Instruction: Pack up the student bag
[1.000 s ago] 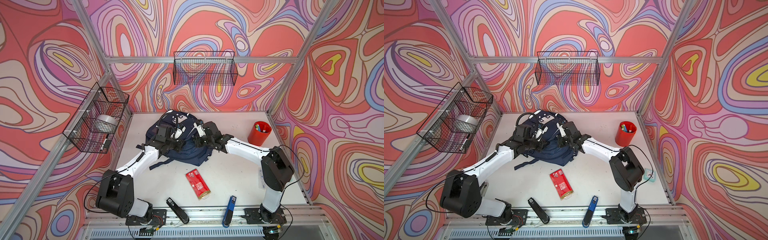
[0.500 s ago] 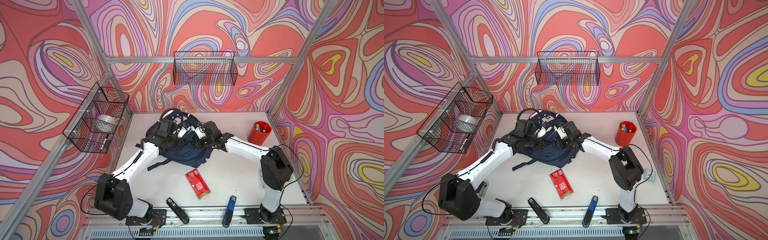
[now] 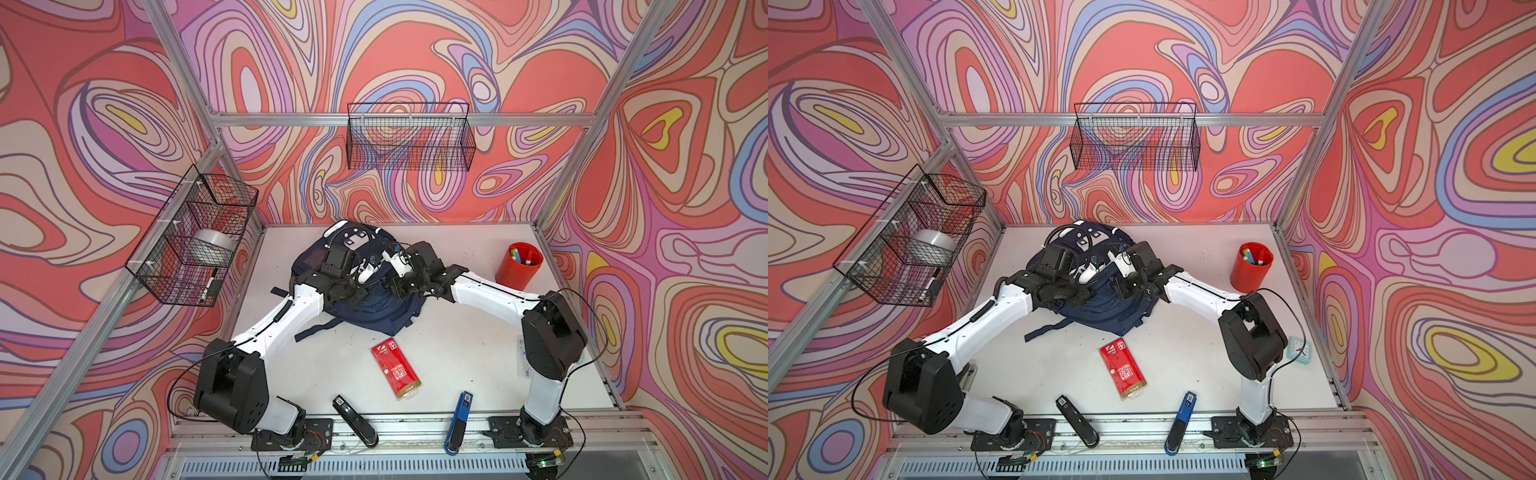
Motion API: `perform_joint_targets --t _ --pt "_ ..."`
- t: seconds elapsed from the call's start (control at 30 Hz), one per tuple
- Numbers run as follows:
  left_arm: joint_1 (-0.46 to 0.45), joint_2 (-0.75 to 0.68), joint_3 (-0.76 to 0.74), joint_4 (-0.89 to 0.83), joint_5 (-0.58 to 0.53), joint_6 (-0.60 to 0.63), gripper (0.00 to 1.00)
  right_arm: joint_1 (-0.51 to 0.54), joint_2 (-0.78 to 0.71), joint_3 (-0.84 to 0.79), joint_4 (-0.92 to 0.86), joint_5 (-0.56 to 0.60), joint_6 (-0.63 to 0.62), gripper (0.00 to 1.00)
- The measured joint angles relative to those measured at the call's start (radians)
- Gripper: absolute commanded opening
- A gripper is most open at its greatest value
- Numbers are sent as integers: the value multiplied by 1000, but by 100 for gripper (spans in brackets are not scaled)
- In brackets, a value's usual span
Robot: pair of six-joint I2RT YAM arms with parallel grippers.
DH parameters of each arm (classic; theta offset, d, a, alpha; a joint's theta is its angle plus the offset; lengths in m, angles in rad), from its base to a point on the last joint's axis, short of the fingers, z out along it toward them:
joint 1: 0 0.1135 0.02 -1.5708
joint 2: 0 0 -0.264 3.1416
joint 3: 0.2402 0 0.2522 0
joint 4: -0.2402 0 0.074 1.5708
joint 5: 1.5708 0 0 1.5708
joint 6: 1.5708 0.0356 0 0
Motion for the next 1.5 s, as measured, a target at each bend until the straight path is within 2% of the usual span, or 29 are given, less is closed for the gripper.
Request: perform_joint_targets --t 0.1,0.27,0.47,0.73,0.93,1.03,1.2,1.5 --pt "23 -25 -27 -2 26 97 48 -10 11 23 -18 -28 -18 0" --pt "115 -60 -32 -6 127 258 47 -15 28 39 -24 -55 -37 0" --pt "185 -64 -56 -8 213 397 47 -19 35 43 -21 -76 -49 0" --pt "254 -75 -80 0 244 489 49 -28 39 45 -22 -91 -60 0" --pt "266 -66 -79 30 249 531 46 -29 39 45 -21 -97 -63 0" --pt "266 -42 -79 39 254 545 36 -29 40 45 -21 -102 -64 0" --pt "266 -2 -51 8 284 568 1 -30 42 46 -21 -104 -66 0" --pt "273 21 28 -64 331 583 0 7 31 55 -45 24 -37 0"
